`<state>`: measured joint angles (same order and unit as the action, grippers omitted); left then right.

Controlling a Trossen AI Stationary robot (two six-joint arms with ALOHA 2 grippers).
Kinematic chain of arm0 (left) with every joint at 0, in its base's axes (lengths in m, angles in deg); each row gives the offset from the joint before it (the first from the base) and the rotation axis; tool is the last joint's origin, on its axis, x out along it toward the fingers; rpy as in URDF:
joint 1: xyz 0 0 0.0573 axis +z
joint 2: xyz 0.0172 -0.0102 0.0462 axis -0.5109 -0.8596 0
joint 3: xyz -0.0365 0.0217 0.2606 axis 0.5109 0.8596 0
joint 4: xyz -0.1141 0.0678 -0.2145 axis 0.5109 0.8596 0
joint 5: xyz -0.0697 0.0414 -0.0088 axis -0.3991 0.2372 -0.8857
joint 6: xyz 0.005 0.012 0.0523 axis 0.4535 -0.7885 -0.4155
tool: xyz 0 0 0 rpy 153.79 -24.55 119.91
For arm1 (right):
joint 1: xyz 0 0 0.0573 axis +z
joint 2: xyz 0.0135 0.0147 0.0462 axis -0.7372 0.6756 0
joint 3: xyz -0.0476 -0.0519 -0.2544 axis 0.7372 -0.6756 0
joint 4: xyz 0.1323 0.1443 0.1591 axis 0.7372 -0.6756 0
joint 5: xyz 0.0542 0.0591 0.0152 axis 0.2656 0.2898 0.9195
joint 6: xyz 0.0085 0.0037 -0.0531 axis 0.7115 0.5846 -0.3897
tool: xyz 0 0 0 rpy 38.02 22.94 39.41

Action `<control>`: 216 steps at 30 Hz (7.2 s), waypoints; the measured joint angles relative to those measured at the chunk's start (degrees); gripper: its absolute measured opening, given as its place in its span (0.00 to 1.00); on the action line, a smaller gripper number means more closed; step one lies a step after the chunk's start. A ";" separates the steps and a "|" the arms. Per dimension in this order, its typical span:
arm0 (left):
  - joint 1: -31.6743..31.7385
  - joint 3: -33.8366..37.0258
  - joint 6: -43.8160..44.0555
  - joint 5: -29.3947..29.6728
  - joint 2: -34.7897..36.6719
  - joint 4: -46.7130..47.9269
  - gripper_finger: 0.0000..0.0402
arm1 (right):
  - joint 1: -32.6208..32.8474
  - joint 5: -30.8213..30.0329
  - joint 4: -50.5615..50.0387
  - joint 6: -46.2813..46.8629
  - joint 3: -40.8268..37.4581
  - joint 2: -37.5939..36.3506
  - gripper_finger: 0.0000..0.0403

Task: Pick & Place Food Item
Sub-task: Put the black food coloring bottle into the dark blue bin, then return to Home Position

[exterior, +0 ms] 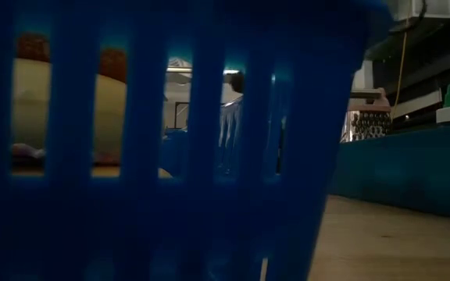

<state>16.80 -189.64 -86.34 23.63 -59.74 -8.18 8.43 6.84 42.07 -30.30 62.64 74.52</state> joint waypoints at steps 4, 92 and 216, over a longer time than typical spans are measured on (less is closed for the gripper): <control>0.86 0.00 -5.01 -1.97 0.00 -11.10 0.26 | 0.00 0.00 0.00 0.05 -0.02 0.00 0.54; -17.86 31.17 34.42 -37.62 47.22 -50.04 0.53 | 3.50 -2.58 5.02 -12.85 -1.30 2.46 0.54; -36.93 134.35 44.10 -30.81 138.75 -67.23 0.53 | 3.37 0.59 6.84 -5.76 -12.52 2.95 0.54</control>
<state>-20.13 -55.29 -42.24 -7.18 79.01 -75.41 11.79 7.43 48.91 -36.05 50.12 77.47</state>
